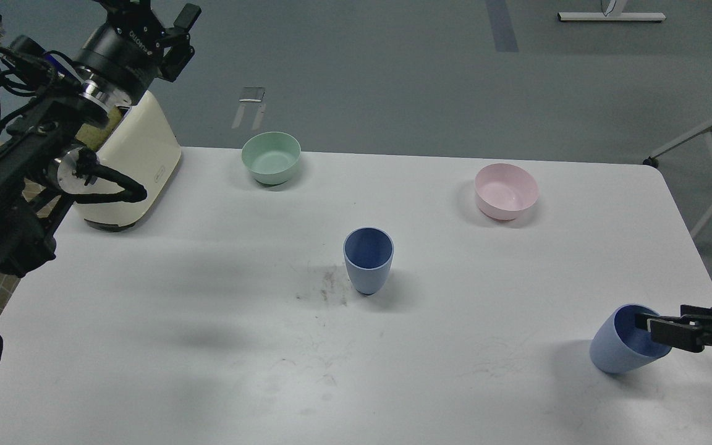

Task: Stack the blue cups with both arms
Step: 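Reach the right gripper to the other blue cup and grasp it, then lift the blue cup and carry it above the centered blue cup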

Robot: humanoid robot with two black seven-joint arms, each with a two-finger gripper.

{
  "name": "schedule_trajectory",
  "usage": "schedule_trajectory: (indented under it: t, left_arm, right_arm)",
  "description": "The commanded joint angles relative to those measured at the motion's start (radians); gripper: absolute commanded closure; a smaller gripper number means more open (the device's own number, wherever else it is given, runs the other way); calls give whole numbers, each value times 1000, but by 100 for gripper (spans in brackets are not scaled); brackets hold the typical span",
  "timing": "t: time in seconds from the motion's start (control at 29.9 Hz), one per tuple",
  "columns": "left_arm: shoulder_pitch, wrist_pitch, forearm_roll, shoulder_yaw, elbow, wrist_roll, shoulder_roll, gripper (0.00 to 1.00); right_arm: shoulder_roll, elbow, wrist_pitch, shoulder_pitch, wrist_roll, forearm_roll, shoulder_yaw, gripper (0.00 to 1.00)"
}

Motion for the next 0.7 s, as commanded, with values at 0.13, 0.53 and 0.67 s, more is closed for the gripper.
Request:
schedule_trajectory:
  t: [0.13,0.53,0.67]
  left_arm:
    - [12,0,0,0,0,0,0,3]
    - [12,0,0,-2,0,0,0,3]
    - [12,-2,0,-3,0,2,3,3]
  right_arm:
    - [2,10,0,2,-23,-15,-13,85]
    - [41,9,0,42,-23,1,104,100]
    - [47,7,0,114,-20,19,168,100]
